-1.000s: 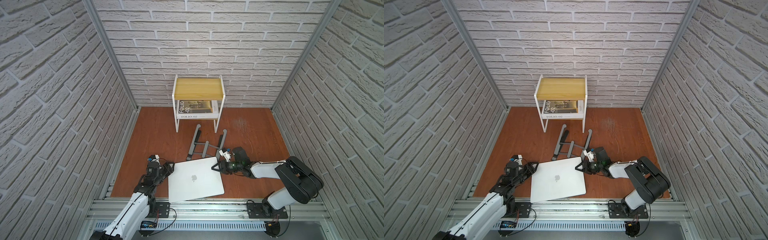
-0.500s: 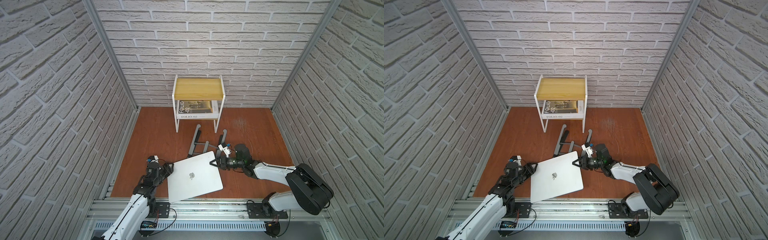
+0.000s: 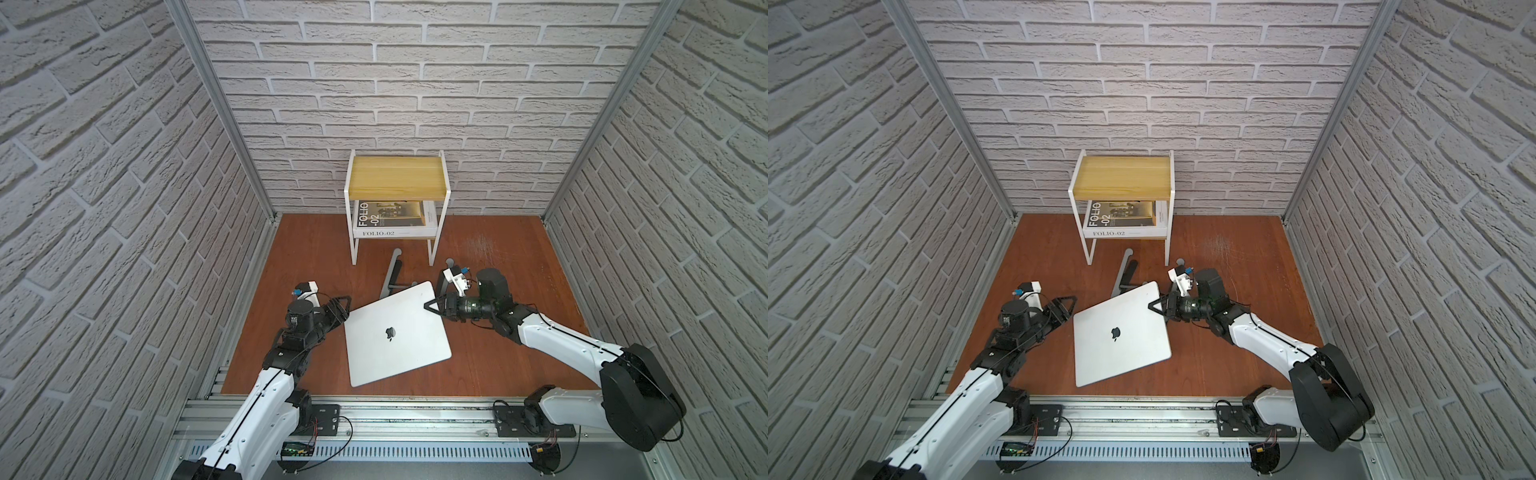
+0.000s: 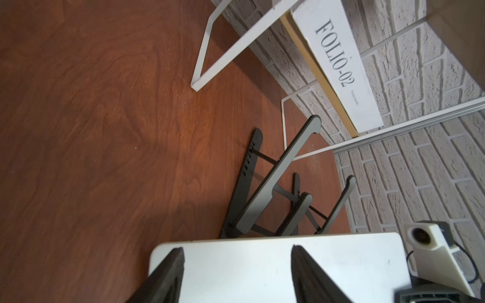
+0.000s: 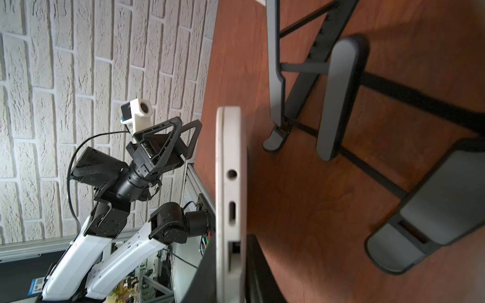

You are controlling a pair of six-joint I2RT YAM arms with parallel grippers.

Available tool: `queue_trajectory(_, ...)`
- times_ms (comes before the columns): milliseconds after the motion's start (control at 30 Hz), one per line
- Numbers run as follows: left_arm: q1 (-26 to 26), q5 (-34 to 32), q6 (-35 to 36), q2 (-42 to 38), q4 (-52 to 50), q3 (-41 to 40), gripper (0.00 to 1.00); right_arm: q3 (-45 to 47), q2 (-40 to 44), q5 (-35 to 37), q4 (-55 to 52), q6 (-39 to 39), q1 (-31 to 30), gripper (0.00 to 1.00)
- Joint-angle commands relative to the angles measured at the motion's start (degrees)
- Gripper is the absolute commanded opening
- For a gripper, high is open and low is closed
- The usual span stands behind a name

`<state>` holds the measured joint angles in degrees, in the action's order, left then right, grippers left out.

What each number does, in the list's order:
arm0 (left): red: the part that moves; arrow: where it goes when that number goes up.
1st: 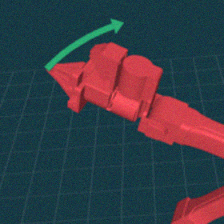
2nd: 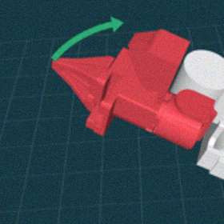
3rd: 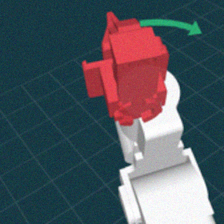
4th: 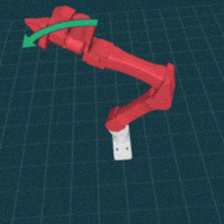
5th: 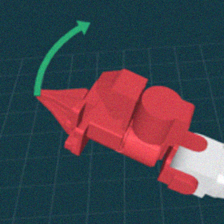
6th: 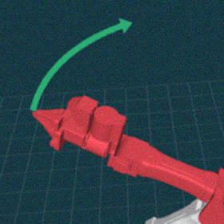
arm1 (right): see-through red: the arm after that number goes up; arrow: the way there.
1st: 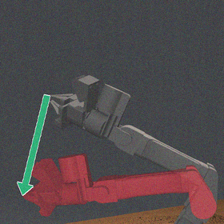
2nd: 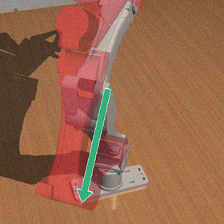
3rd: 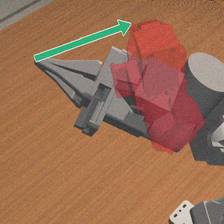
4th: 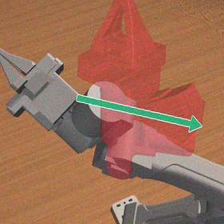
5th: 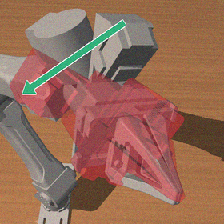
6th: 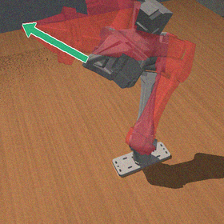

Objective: Close the laptop lid and set it aside
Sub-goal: Pick up the laptop from the center of the board, then place the laptop on the shelf.

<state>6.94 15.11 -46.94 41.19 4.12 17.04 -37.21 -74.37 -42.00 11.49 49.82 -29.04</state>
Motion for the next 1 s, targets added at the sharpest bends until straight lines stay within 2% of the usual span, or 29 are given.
queue_trajectory(0,-3.1,2.4,1.5,-0.1,2.9,1.7,0.69,-4.6,2.8,-6.1,5.4,-0.5,1.3,0.03)
queue_trajectory(233,-7.8,5.7,0.3,4.6,7.9,2.8,0.70,-10.5,1.1,-12.6,9.5,2.0,3.2,0.03)
queue_trajectory(467,-8.6,5.2,0.4,7.2,10.4,4.3,0.72,-15.6,-0.9,-15.1,13.7,5.8,5.3,0.03)
queue_trajectory(667,-8.9,5.0,0.6,6.8,10.4,4.3,0.72,-22.6,-1.1,-16.3,10.1,4.2,8.4,0.03)
queue_trajectory(967,-8.9,5.5,0.7,7.2,11.3,4.6,0.72,-40.3,-8.6,-18.6,4.4,2.8,9.2,0.03)
